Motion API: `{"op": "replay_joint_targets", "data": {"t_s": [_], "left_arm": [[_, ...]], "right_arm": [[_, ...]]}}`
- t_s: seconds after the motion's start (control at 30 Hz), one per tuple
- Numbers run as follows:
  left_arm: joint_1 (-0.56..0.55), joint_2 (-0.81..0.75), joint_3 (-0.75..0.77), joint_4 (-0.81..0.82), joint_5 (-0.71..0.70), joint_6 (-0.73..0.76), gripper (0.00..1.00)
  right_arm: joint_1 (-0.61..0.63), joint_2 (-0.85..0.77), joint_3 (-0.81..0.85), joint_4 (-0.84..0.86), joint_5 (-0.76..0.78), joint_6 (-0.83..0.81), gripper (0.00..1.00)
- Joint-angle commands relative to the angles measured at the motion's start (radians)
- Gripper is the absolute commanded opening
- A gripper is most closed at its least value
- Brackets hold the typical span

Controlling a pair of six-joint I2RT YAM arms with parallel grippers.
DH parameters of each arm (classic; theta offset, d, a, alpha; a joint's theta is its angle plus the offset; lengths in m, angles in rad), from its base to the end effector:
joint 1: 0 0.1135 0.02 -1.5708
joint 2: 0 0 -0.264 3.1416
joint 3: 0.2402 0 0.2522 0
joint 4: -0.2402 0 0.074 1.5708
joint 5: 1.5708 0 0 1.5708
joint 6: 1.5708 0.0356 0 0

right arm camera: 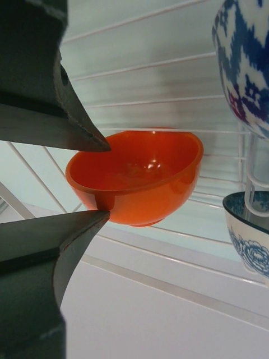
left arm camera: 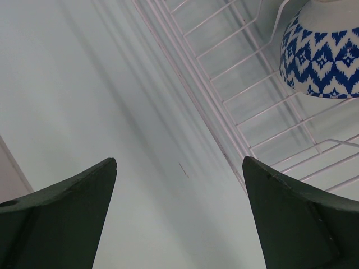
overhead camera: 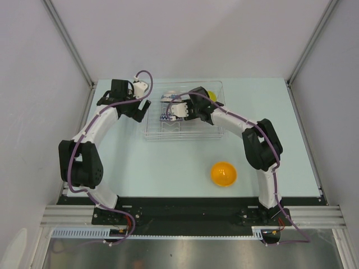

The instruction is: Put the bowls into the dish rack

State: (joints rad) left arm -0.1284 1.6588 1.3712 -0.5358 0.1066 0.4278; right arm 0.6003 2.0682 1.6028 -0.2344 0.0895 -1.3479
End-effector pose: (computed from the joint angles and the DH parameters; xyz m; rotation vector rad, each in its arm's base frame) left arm 0.3660 -0.0511 0.2843 0.7035 2.2822 0.0137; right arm 0.3942 0.2660 0.2187 -1.8883 1.3411 -0.4900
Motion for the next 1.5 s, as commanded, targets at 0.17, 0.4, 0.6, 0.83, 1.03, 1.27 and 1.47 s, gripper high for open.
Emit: {"op": "replay_joint_targets", "data": {"t_s": [0.17,0.4,0.6,0.83,1.03,1.27,1.47], "left_arm": [[0.007,-0.021,0.054,-0.007,-0.01,0.015,1.0],[0.007,-0.028,0.058,-0.013,-0.008,0.02,1.0],[0.007,-0.031,0.063,-0.018,-0.01,0.022,1.0],[0.007,-0.037,0.065,-0.023,-0.01,0.026,1.0],[0.009,-0.04,0.063,-0.027,-0.011,0.031,1.0],[0.013,-0.048,0.058,-0.026,-0.005,0.029,1.0],[0.013,-0.05,0.048,-0.021,-0.002,0.026,1.0]], "right_arm": [[-0.007,0.053,0.103,-0.298,-0.057,0.088,0.5],[-0.004,0.072,0.143,-0.37,-0.071,0.11,0.5],[0.003,0.082,0.151,-0.413,-0.079,0.116,0.51],[0.004,0.104,0.157,-0.418,-0.079,0.133,0.52],[0.006,0.116,0.163,-0.427,-0.08,0.139,0.53],[0.004,0.112,0.218,-0.448,-0.142,0.187,0.53],[0.0,0.145,0.295,-0.451,-0.162,0.217,0.53]]}}
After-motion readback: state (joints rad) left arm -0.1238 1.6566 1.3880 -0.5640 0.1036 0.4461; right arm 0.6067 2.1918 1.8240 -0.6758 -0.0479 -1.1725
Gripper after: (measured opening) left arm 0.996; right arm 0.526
